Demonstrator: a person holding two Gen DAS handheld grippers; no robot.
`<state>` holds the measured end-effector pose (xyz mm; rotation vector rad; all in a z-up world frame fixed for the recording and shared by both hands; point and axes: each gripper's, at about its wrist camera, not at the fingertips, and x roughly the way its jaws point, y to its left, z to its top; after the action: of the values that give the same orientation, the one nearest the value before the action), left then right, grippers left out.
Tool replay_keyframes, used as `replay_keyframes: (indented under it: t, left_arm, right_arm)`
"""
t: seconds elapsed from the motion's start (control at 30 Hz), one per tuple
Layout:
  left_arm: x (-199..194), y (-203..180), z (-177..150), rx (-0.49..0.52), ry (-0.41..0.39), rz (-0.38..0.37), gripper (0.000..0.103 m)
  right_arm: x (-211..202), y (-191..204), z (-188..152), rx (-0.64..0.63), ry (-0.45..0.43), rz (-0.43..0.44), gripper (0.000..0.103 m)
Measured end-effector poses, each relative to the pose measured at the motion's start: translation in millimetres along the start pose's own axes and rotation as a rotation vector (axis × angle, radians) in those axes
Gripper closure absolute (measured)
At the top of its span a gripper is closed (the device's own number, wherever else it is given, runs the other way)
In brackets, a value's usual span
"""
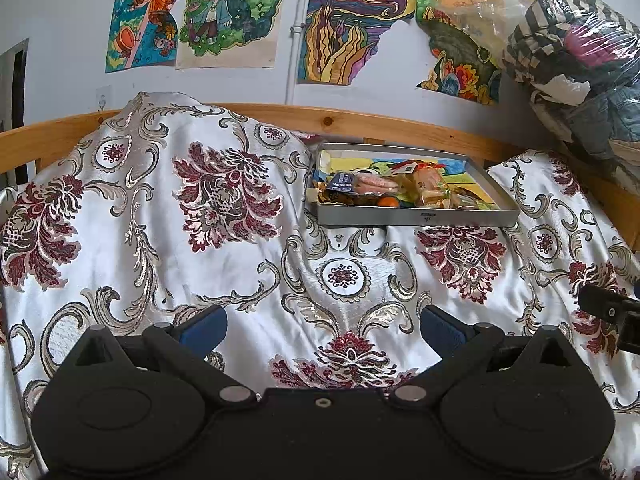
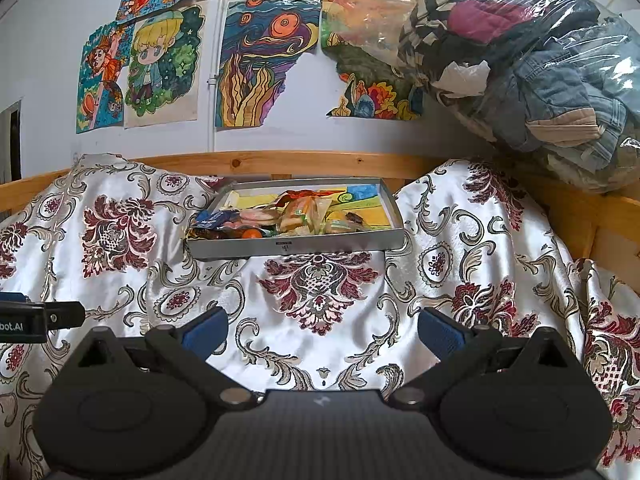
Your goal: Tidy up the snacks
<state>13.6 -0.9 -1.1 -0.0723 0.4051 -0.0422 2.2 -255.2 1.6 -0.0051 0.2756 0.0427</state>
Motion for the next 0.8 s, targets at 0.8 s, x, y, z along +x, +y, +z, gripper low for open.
replay_keyframes:
  t: [0.8]
  left_arm:
    - [-9,-10,0,0.055,-0.031,0.049,0.001]
  right_arm:
    - [-1,0,0,0.0,0.001,-0.003,0.0]
